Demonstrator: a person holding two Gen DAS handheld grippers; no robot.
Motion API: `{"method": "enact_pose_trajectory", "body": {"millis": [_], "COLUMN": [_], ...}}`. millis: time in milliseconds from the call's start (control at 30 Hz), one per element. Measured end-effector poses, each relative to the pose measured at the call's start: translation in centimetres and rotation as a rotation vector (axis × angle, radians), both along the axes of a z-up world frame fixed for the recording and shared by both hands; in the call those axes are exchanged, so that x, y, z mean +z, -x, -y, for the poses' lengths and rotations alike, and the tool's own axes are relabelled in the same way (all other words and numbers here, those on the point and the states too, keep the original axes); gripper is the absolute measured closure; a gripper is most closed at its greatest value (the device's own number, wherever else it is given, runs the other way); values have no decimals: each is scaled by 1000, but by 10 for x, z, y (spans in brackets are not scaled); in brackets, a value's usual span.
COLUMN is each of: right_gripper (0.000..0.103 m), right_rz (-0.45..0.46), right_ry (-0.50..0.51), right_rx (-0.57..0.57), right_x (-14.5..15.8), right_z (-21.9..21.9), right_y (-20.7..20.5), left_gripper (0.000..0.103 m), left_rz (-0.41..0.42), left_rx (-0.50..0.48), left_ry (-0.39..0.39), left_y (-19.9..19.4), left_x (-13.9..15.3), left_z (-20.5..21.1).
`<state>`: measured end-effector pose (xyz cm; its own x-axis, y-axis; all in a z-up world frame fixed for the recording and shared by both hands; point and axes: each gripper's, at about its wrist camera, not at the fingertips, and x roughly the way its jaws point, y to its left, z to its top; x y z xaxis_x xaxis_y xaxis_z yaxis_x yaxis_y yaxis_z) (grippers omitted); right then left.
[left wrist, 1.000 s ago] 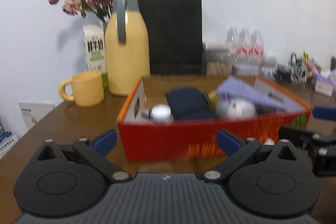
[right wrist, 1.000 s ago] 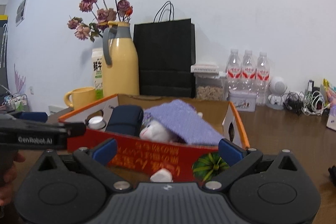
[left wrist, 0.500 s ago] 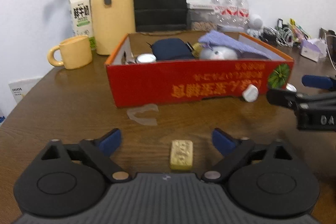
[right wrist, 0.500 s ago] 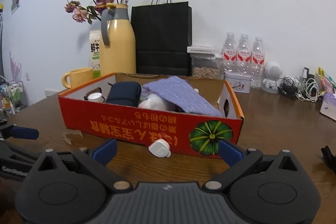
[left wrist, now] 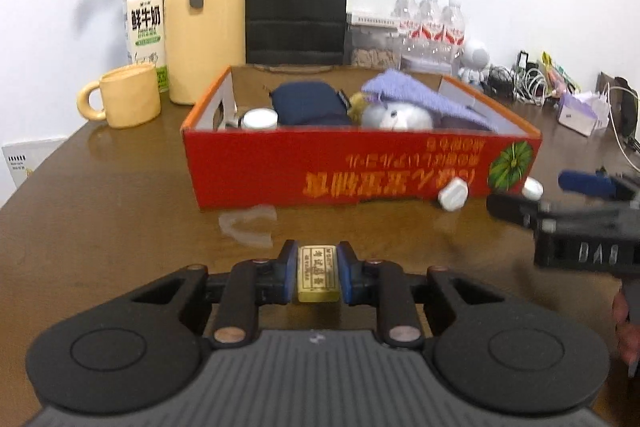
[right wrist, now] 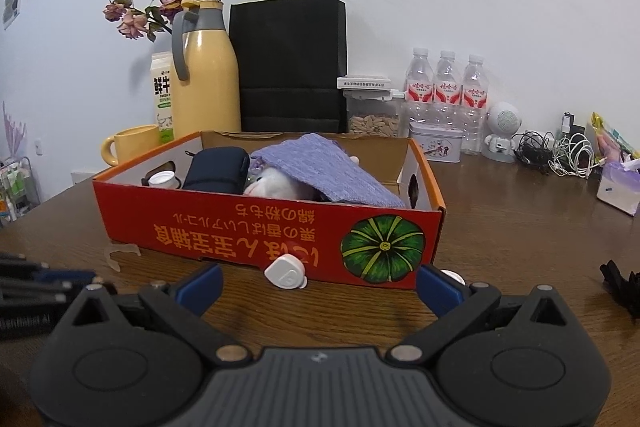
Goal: Organize objects
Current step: 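Grasp a white bottle cap with the right tool while the left tool holds the block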
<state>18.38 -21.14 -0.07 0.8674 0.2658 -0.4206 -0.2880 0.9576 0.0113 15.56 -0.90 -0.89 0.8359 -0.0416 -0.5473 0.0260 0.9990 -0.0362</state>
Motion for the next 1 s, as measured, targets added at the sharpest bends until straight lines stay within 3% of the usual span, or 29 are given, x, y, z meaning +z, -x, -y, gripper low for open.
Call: {"method": "enact_pose_trajectory", "body": {"millis": [233, 533, 667, 800, 1000], "right_gripper": [0, 3, 14, 33, 58], "right_rz": [-11, -70, -107, -146, -174], "right_ry": [-9, 37, 107, 155, 114], "right_rx": [-12, -54, -20, 12, 71], "right_x": [-1, -7, -13, -18, -19], "right_z": [6, 49, 66, 71, 74], "right_y": [-2, -29, -47, -67, -80], "left_gripper": [81, 81, 81, 81, 81], "left_rz": [77, 80, 91, 103, 105], "left_rx": [1, 22, 31, 34, 26], "left_ry": [-15, -3, 5, 2, 4], "left_y": [-27, -43, -41, -38, -35], "left_x": [18, 2, 1, 2, 2], "left_z": [12, 8, 4, 3, 3]}}
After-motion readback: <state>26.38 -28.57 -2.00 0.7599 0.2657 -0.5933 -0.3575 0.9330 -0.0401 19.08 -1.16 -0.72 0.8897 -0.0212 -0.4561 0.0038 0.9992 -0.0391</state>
